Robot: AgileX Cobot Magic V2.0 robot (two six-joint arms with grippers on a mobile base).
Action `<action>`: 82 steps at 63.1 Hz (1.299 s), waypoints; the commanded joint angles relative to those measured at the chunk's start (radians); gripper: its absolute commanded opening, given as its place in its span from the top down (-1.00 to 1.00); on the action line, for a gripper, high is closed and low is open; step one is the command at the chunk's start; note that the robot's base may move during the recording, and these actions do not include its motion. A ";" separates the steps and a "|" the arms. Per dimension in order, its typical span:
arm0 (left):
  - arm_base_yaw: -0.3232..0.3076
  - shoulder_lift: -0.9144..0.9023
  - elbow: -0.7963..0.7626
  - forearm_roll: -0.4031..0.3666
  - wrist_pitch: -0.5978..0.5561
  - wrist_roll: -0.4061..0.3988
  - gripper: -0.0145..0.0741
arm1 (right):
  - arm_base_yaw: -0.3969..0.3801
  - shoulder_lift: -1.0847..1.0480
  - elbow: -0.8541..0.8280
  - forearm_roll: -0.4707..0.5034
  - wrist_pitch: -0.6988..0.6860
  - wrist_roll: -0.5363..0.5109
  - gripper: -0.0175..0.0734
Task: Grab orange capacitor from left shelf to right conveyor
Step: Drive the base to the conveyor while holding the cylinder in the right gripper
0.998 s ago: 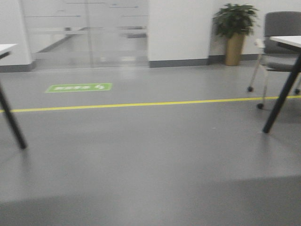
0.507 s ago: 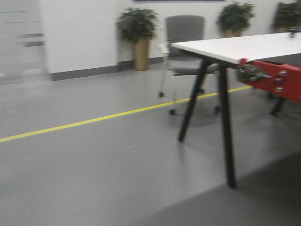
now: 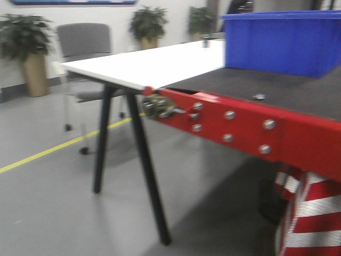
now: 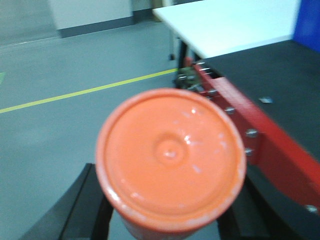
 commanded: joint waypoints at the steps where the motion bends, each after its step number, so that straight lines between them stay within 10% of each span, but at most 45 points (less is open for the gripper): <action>1: -0.006 0.010 -0.008 -0.005 -0.083 0.000 0.91 | -0.003 0.016 -0.028 -0.016 -0.091 -0.011 0.52; 82: -0.006 0.010 -0.008 -0.005 -0.083 0.000 0.91 | -0.003 0.016 -0.028 -0.016 -0.101 -0.011 0.52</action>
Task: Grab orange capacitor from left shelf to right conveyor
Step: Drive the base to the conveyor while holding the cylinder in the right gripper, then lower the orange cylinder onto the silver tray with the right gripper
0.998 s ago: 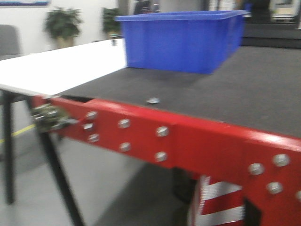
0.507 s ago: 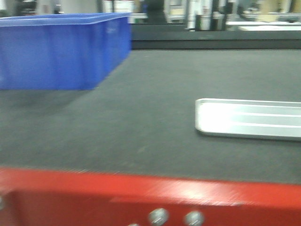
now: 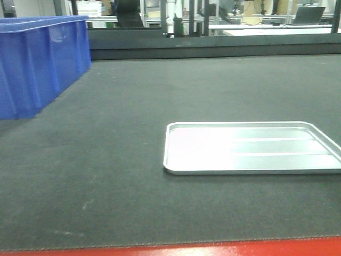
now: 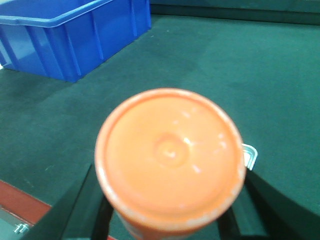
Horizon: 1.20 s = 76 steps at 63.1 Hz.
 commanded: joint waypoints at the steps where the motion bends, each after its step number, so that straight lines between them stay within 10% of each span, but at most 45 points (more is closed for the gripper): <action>1: -0.006 0.010 -0.008 -0.005 -0.083 0.000 0.91 | -0.003 0.016 -0.028 -0.016 -0.111 -0.011 0.52; 17: -0.006 0.010 -0.008 -0.005 -0.083 0.000 0.91 | -0.003 0.063 -0.028 -0.048 -0.409 -0.005 0.51; 42: -0.006 0.010 -0.008 -0.005 -0.083 0.000 0.91 | -0.041 0.713 -0.043 -0.050 -0.727 -0.003 0.51; 76: -0.006 0.010 -0.008 -0.005 -0.083 0.000 0.91 | -0.175 1.153 -0.140 -0.046 -0.902 0.000 0.51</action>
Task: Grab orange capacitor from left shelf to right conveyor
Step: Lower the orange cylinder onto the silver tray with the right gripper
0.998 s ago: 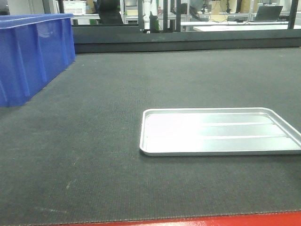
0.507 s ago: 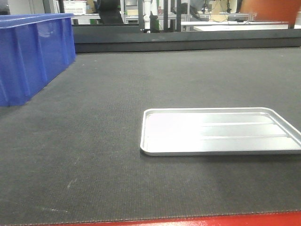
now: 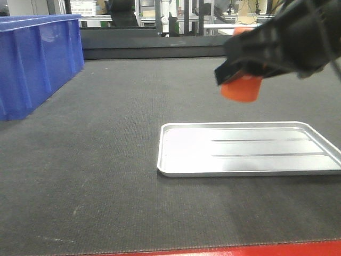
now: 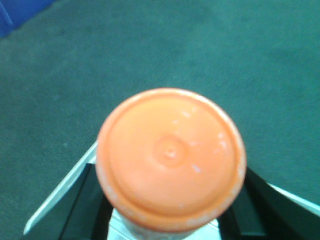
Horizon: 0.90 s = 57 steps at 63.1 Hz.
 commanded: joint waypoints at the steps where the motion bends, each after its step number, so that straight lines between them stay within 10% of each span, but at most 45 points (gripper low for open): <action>1: -0.006 0.010 -0.008 -0.005 -0.083 0.000 0.91 | -0.008 0.014 -0.037 -0.009 -0.086 -0.002 0.51; 22: -0.006 0.010 -0.008 -0.005 -0.083 0.000 0.91 | -0.010 0.088 -0.037 -0.009 -0.049 -0.014 0.35; 39: -0.006 0.010 -0.008 -0.005 -0.083 0.000 0.91 | -0.010 0.128 -0.037 -0.009 -0.065 -0.014 -0.78; 57: -0.006 0.010 -0.008 -0.005 -0.083 0.000 0.91 | 0.000 0.088 -0.099 -0.009 -0.028 -0.013 -0.76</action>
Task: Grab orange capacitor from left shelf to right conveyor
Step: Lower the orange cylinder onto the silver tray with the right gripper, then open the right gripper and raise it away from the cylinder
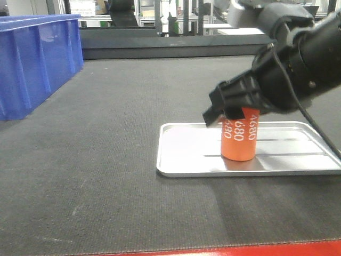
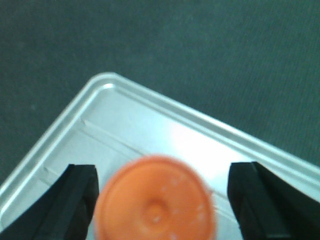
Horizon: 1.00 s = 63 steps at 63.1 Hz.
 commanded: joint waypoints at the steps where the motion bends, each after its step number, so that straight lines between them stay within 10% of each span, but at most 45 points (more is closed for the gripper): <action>1: -0.006 0.010 -0.008 -0.005 -0.083 0.000 0.91 | 0.003 -0.070 -0.062 -0.009 -0.039 -0.011 -0.76; 21: -0.006 0.010 -0.008 -0.005 -0.083 0.000 0.91 | 0.009 -0.308 -0.216 -0.009 0.264 -0.011 -0.61; 36: -0.006 0.010 -0.008 -0.005 -0.083 0.000 0.91 | 0.009 -0.498 -0.228 -0.007 0.413 -0.011 0.55; 63: -0.006 0.010 -0.008 -0.005 -0.083 0.000 0.91 | -0.001 -0.601 -0.228 -0.185 0.531 -0.011 0.50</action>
